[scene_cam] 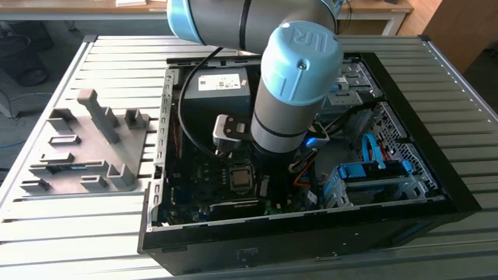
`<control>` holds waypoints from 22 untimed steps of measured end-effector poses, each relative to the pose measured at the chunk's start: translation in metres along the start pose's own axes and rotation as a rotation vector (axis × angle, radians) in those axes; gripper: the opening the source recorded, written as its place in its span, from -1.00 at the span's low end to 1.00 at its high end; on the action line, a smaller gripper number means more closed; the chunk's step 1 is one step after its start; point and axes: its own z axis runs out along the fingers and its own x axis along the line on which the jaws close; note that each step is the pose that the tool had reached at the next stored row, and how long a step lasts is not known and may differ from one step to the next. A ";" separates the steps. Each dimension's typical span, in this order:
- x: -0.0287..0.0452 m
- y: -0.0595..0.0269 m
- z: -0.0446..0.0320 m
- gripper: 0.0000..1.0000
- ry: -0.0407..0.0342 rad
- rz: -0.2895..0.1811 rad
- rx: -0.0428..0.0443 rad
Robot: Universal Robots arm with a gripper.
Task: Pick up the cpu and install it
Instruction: 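Install the first cpu locking lever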
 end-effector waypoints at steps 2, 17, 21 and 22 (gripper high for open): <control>-0.0001 0.0002 -0.0013 -0.80 0.0027 0.000 0.0018; -0.0028 0.0034 -0.0338 -0.80 0.0274 0.002 0.0075; -0.0036 0.0045 -0.0471 -0.80 0.0277 0.002 0.0076; -0.0038 0.0048 -0.0503 -0.80 0.0278 0.002 0.0075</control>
